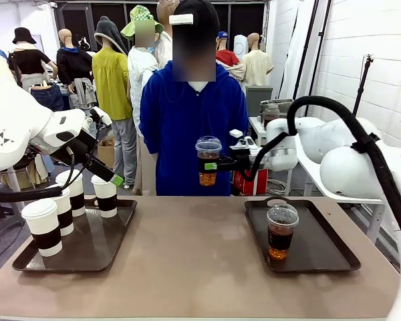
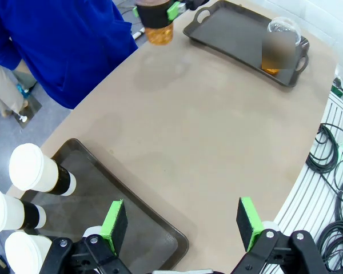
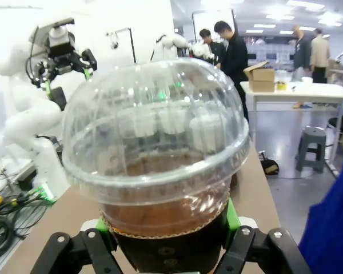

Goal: Distribute the coffee onto the tray.
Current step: Pick up another iced Americano from the middle of the table and place it on the right Handle tray.

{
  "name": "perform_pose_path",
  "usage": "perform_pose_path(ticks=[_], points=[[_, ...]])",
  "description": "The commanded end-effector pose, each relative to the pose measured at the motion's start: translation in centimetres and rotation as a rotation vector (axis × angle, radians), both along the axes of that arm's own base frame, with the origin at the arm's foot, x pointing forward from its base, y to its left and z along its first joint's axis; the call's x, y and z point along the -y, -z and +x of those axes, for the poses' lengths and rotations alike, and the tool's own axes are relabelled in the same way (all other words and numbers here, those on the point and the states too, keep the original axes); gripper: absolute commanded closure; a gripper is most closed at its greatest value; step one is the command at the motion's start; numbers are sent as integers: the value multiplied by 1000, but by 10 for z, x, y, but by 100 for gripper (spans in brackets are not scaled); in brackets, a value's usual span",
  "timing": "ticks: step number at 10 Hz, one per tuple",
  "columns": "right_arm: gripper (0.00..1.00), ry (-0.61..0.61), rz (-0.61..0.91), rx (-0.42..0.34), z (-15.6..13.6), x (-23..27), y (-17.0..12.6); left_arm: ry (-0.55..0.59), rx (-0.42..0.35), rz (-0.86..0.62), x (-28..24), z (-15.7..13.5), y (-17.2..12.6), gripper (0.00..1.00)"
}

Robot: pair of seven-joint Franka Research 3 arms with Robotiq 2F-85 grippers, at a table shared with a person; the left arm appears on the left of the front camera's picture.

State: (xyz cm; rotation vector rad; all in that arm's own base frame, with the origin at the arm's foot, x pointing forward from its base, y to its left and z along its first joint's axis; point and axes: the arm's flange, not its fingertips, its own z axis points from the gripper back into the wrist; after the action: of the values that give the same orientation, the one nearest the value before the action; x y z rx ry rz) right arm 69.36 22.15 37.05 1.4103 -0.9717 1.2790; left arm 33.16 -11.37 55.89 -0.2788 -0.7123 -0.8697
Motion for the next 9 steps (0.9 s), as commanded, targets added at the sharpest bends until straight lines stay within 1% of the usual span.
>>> perform_pose_path(ticks=[1,3,5,9], points=[[20,0,-30,-6,-22,34,-15,1,-2,-7,-1,0,0,0],[20,37,-46,-11,-29,76,-16,1,-2,-7,-1,0,0,0],[20,69,-45,-13,-37,108,-9,1,-2,-7,-1,0,0,0],[20,99,-38,30,-53,155,16,1,-2,-7,-1,0,0,0]])
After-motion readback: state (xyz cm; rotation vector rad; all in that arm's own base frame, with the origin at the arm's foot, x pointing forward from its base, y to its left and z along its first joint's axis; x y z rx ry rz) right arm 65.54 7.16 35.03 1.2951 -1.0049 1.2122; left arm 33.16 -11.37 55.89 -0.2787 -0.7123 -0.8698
